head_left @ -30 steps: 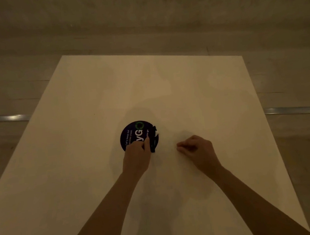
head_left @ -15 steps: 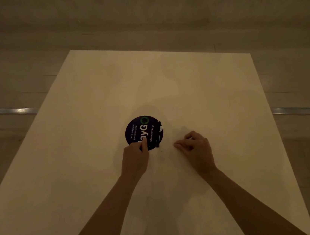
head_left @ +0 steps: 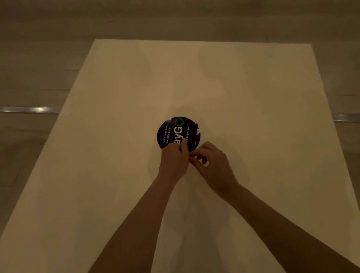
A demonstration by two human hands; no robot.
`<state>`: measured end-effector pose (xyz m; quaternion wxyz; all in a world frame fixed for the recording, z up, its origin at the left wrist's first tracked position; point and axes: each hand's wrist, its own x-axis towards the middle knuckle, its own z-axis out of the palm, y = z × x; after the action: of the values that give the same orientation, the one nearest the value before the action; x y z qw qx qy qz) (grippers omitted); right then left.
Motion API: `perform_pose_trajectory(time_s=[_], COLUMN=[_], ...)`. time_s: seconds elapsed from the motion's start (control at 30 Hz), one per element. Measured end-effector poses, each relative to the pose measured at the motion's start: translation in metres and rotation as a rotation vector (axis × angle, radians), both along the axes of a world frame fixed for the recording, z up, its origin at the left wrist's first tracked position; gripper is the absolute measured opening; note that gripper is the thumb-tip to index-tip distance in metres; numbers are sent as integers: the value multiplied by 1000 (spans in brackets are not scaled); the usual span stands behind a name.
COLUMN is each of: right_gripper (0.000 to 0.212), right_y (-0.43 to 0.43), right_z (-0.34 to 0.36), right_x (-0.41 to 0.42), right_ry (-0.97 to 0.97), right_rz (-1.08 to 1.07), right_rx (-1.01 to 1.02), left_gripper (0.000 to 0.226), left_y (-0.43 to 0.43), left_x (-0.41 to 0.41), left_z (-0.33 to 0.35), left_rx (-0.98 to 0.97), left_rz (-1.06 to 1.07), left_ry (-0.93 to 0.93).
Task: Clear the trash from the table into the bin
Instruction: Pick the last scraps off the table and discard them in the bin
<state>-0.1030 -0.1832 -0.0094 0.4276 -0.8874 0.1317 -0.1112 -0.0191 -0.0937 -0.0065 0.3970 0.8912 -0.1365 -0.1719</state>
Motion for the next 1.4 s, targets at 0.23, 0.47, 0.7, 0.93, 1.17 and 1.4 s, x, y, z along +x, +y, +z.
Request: perform_pose_trajectory(time_s=[0.23, 0.47, 0.7, 0.93, 1.17, 1.4], right_gripper=[15, 7, 19, 23, 15, 13], right_y=[3, -28, -33, -22, -13, -6], right_z=[1, -9, -28, -31, -30, -23], right_x=[7, -1, -23, -13, -3, 5], right_ry=[-19, -70, 84, 98, 87, 109], right_rz=[20, -237, -136, -178, -272, -188], right_rx=[-11, 43, -39, -81, -92, -101], left_gripper=[54, 59, 60, 61, 62, 63], left_y=[-1, 10, 28, 34, 34, 39], left_x=[1, 8, 13, 15, 15, 14], left_z=[-3, -2, -4, -2, 0, -4], left_rx=[-53, 21, 45, 58, 55, 29], left_rz=[24, 98, 147, 166, 149, 149], left_ry=[69, -33, -29, -46, -57, -35])
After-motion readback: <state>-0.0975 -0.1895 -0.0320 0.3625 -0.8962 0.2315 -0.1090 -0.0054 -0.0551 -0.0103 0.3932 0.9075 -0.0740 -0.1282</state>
